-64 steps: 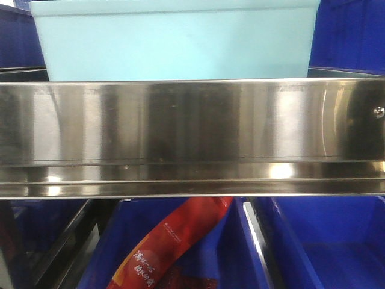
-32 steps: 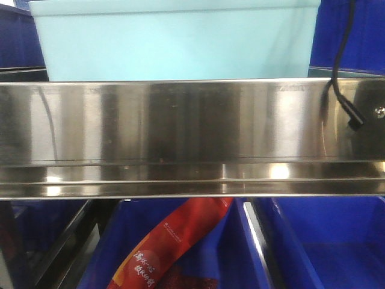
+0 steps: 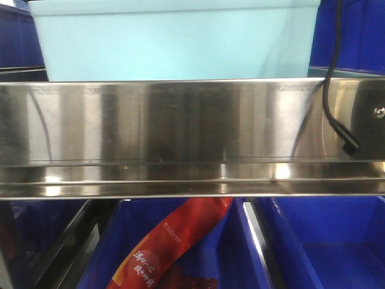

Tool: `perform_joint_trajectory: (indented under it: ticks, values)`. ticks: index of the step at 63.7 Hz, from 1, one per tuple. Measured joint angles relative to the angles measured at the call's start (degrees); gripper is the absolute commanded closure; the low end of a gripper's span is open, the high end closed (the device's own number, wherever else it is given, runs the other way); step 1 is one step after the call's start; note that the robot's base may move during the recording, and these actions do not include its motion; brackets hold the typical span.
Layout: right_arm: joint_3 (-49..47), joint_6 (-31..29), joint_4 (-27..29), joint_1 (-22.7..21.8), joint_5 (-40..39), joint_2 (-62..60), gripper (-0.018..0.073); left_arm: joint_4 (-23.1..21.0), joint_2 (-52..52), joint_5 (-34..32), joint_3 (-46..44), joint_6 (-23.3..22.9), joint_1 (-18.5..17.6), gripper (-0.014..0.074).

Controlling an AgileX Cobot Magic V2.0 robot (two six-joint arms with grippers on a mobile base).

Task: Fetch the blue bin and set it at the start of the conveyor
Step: 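Clamp the bin's side walls with the left and right grippers, then lift the light-blue bin off the shelf with both grippers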

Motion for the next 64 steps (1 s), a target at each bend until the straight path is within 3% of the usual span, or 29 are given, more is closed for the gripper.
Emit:
perform_joint_trajectory:
  ticks: [24,64]
  values:
    - [0.0,-0.1,0.4,0.0,-1.3,2.1,0.0306,-0.9,1.2,-0.2,0.0,3.0,1.4,0.0375]
    - [0.0,-0.1,0.4,0.0,-2.0,3.1,0.0306,-1.3,1.4,-1.0,0.0,3.1,1.4,0.0375]
